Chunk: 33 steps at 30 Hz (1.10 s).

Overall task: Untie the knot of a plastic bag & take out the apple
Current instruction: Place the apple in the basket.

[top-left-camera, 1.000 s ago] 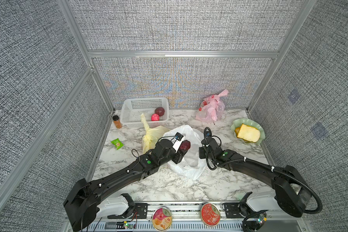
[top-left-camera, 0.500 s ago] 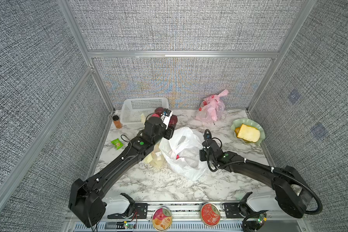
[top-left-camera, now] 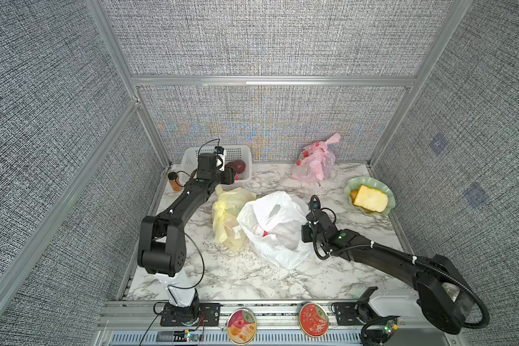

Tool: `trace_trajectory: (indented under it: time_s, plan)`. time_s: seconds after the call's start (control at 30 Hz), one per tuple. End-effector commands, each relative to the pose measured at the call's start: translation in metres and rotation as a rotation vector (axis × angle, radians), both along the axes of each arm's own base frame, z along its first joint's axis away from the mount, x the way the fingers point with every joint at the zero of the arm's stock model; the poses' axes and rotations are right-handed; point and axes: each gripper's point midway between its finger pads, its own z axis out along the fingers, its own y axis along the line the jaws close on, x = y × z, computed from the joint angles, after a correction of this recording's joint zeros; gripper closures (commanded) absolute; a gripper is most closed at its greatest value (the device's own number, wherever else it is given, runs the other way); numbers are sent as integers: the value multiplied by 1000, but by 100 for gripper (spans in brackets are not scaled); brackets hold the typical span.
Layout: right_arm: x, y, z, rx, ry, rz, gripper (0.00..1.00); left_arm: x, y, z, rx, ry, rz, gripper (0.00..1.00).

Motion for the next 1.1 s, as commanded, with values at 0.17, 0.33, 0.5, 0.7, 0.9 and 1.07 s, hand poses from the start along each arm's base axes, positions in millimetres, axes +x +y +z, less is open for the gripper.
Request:
trace_trajectory:
  time_s: [0.17,0.33,0.5,0.7,0.9,1.07]
  plan:
    - [-2,-7,1,-12,-6,-23,100,65,27,-39,26,42,119,36]
    - [-3,-11,-2,-12,-9,-33,100,95,37,-53,76,72,167,24]
    - [-1,-11,3,-20,-16,-32,100,105,41,-40,111,51,181,20]
    - [11,-9,13,-31,-28,2,100,87,42,-1,127,-16,158,20]
    - [40,-2,30,-30,-12,54,94,31,10,51,5,-70,-26,24]
    - [45,12,51,16,8,81,44,-52,-28,61,-40,-103,-155,28]
